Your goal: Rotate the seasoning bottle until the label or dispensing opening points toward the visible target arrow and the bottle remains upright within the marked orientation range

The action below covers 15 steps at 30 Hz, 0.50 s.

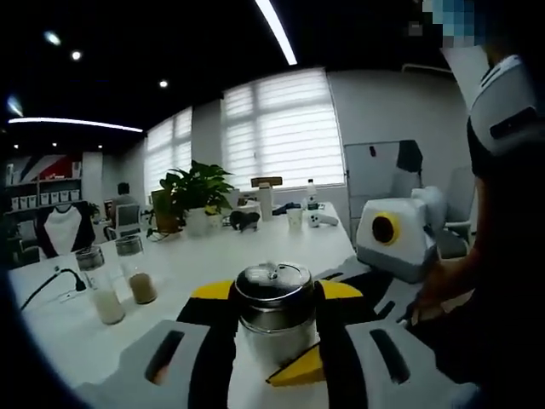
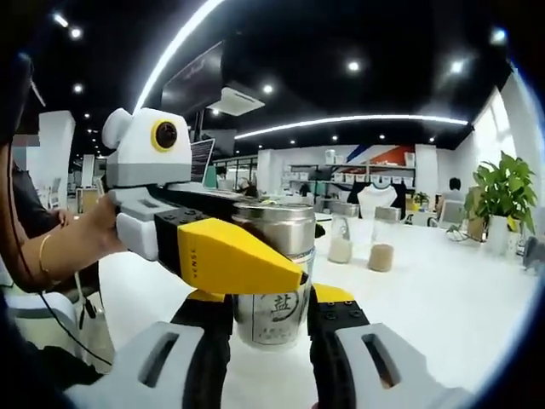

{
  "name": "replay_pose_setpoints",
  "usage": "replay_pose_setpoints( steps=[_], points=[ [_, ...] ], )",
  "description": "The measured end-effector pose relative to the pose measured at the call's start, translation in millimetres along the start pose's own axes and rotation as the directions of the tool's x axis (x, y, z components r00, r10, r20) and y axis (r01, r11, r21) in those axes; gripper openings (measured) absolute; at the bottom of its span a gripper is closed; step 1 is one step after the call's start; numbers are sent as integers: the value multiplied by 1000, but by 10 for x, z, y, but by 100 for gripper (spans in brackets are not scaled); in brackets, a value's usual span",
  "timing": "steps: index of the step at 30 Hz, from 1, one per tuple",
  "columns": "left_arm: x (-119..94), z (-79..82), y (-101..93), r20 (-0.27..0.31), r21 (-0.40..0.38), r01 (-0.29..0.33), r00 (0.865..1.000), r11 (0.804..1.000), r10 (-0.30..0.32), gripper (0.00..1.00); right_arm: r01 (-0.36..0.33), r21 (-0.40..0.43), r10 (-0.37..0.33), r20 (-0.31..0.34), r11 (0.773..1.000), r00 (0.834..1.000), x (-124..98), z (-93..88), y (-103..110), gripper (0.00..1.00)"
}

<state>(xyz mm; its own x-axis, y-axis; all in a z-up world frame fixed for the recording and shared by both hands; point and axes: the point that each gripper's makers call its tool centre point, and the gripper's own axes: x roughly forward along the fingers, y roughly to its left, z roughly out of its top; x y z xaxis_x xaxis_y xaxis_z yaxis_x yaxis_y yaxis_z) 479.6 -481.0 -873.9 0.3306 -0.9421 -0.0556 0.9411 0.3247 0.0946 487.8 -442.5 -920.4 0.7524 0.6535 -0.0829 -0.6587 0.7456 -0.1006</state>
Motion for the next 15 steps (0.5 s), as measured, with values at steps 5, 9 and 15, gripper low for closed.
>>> replay_pose_setpoints(
  steps=[5,9,15],
  points=[
    [44,-57,-2,-17,19,-19,1000,1000,19,38,45,4,-45,-34,999,998,14,-63,-39,32],
    [55,-3,7,22,-28,-39,999,999,39,38,79,4,-79,-13,997,997,-12,-35,-56,32],
    [75,-19,12,-19,-11,-129,992,992,128,40,111,10,-112,10,994,994,-32,-11,-82,32]
  ],
)
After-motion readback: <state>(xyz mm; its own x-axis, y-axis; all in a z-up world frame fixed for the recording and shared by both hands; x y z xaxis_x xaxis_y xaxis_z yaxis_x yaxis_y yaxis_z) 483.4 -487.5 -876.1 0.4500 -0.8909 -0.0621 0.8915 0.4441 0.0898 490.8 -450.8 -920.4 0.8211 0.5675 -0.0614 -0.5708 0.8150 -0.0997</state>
